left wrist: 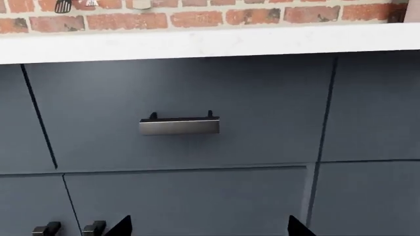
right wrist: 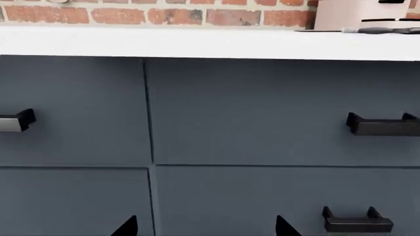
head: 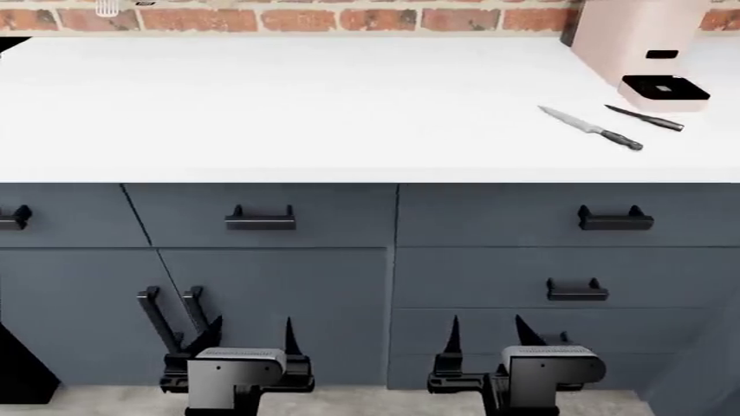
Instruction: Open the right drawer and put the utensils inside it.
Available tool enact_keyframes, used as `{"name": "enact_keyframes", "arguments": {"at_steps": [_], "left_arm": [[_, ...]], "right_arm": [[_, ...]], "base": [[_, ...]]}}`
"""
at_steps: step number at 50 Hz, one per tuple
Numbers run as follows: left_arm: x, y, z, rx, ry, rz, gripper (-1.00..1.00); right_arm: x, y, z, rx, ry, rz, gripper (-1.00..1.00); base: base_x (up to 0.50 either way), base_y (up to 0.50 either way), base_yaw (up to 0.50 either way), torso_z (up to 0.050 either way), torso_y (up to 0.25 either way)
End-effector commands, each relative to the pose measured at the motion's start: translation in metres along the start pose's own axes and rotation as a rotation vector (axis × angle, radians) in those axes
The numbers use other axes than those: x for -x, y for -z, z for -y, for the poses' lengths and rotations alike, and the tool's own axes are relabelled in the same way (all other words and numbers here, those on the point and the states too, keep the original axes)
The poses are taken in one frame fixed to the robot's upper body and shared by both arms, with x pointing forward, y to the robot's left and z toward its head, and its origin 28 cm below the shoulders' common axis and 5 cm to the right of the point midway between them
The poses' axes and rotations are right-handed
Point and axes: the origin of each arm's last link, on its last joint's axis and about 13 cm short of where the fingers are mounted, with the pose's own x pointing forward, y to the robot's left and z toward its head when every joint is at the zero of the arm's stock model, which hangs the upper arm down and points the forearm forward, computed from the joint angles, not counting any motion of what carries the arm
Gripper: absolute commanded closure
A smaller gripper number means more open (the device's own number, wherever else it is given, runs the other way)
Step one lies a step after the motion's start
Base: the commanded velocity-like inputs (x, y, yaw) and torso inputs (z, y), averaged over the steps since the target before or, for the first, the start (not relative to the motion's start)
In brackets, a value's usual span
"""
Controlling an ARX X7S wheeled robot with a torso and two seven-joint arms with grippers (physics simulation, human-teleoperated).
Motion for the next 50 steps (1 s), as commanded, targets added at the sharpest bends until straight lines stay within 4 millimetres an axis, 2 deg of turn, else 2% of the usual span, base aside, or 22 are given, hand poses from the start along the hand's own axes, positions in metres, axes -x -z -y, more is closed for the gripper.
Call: {"name": "enact_keyframes", "arguments": {"at_steps": [1, 14, 24, 30, 36, 50], "left_arm": [[0.0007, 0.0004, -0.0002, -0.008, -0.002, -0.002, -1.0], [0.0013, 0.0033, -0.0002, -0.007, -0.005, -0.007, -1.0], [0.0007, 0.0005, -0.0003, -0.003, -0.003, -0.004, -1.0], [0.0014, -0.0004, -0.0001, 0.005, -0.002, -0.006, -1.0], [0.0013, 0.0001, -0.0006, 0.012, -0.008, -0.022, -1.0], [-0.0009, -0.0033, -0.002, 0.012, -0.014, -0.045, -1.0]], "right_arm": [[0.0001, -0.0022, 0.0009, 0.006, 0.008, -0.005, -1.0], [0.0003, 0.0024, 0.0022, 0.001, 0.016, -0.013, -1.0], [-0.0013, -0.0032, 0.0029, -0.018, 0.022, -0.005, -1.0], [-0.0025, 0.0, 0.0061, -0.042, 0.06, -0.02, -1.0], [-0.0032, 0.0018, 0.0069, -0.058, 0.066, -0.037, -1.0], [-0.0054, 0.0014, 0.0075, -0.063, 0.076, -0.057, -1.0]], "base": [[0.0, -0.5, 0.0, 0.0, 0.0], [0.0, -0.5, 0.0, 0.0, 0.0], [0.0, -0.5, 0.0, 0.0, 0.0], [0.0, 0.0, -0.03, 0.0, 0.0], [-0.08, 0.0, -0.5, 0.0, 0.0], [-0.08, 0.01, -0.5, 0.05, 0.0]]}}
